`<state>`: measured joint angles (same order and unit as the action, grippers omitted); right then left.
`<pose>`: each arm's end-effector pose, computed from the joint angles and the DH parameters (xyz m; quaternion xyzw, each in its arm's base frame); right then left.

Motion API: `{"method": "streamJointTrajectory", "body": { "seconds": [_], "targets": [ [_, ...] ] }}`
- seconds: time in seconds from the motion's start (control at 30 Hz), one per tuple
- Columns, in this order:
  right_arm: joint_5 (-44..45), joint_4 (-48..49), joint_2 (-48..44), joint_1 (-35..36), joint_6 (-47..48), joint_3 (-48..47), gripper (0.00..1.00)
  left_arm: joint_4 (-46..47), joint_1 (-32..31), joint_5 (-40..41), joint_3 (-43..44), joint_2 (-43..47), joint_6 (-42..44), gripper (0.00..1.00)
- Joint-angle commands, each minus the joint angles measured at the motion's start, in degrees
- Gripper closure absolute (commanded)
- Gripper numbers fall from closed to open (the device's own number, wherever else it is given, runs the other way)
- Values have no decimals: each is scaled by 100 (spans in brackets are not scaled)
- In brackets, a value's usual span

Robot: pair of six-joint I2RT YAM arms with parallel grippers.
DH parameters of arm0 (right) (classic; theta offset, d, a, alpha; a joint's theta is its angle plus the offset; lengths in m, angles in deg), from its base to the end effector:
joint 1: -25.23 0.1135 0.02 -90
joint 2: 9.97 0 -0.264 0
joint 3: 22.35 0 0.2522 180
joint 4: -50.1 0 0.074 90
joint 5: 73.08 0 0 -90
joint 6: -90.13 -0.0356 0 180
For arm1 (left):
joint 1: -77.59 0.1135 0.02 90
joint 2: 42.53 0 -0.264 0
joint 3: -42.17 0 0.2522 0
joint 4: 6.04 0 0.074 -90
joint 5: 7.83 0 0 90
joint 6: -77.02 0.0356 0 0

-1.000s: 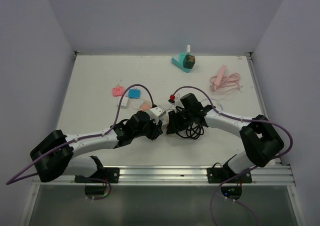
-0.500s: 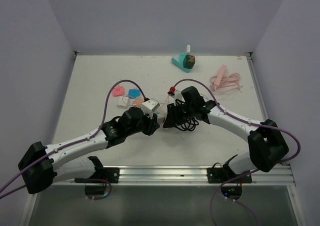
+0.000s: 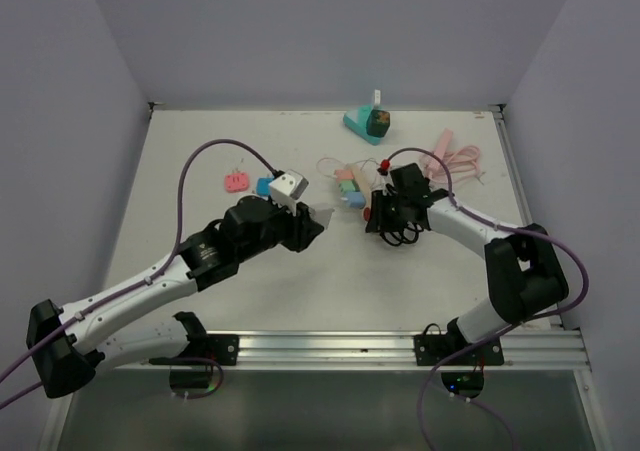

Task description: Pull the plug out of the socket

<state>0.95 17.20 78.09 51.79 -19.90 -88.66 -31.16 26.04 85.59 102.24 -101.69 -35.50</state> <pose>0.2710 0.1464 0.1956 -0.0958 0.9396 0.2405 0.2238 0.1489 -0.1841 0.2993 0.1947 0.8166 -0.3070 0.4484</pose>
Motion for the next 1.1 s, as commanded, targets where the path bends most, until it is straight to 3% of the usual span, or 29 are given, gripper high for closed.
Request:
{"method": "streamJointTrajectory", "body": {
  "seconds": [0.0,0.2,0.33,0.53,0.7,0.93,1.07],
  "targets": [
    [929,-47,-94,-397,35,114,100,485,-22,18,397,308,-209,100],
    [200,103,-508,-477,-88,-27,100,626,189,211,63,405,-445,100],
    [-318,261,-745,-512,-246,8,100,512,907,352,-138,168,-691,100],
    [-1014,674,-1053,-521,-475,394,100,494,1787,721,-271,-692,-806,94],
    [-996,613,-1229,-521,-414,562,100,766,2587,371,-219,-1677,-1008,92],
    [-961,604,-1387,-521,-379,764,100,591,2931,792,221,-2907,-1017,73],
    [-917,613,-1431,-512,-370,808,100,652,2984,774,230,-3102,-1026,61]
  ]
}}
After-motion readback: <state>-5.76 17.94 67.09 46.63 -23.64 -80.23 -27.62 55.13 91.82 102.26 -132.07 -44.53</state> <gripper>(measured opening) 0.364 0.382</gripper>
